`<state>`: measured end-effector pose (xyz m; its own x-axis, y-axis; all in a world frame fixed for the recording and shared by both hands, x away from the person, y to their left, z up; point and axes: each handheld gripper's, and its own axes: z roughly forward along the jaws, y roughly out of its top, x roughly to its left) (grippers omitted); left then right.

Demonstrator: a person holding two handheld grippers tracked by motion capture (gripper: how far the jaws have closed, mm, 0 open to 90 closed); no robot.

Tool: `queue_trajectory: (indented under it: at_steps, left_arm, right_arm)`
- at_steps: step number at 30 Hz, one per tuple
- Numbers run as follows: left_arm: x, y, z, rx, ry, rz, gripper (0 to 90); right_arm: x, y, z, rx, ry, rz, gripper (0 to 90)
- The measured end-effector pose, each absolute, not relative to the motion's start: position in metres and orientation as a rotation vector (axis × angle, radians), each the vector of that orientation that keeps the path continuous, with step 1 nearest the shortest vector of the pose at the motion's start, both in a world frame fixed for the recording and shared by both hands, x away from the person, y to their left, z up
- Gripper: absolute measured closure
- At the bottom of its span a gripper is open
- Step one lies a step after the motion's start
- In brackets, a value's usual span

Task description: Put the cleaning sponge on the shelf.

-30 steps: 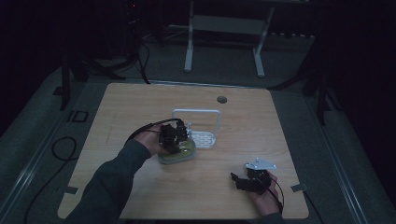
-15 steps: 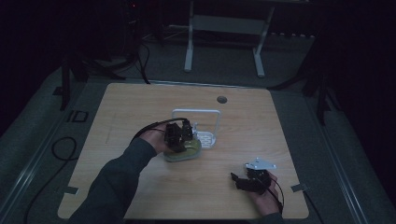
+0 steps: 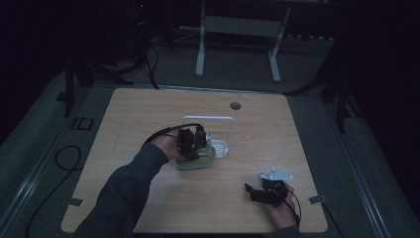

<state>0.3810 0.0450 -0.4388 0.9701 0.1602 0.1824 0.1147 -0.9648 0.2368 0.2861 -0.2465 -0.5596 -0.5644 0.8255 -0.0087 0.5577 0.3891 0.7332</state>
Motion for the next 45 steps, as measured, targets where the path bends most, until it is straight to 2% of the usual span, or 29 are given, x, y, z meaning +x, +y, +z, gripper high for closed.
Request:
queue_trajectory:
  at_steps: [27,45]
  left_arm:
    - [0.392,0.038,-0.437,2.901,0.093,0.289,71.5]
    - [0.397,0.021,-0.437,2.926,0.0,0.344,71.5]
  right_arm:
    - [0.286,-0.247,-0.56,1.193,2.279,0.989,23.4]
    - [0.286,-0.247,-0.56,1.196,2.279,0.989,23.4]
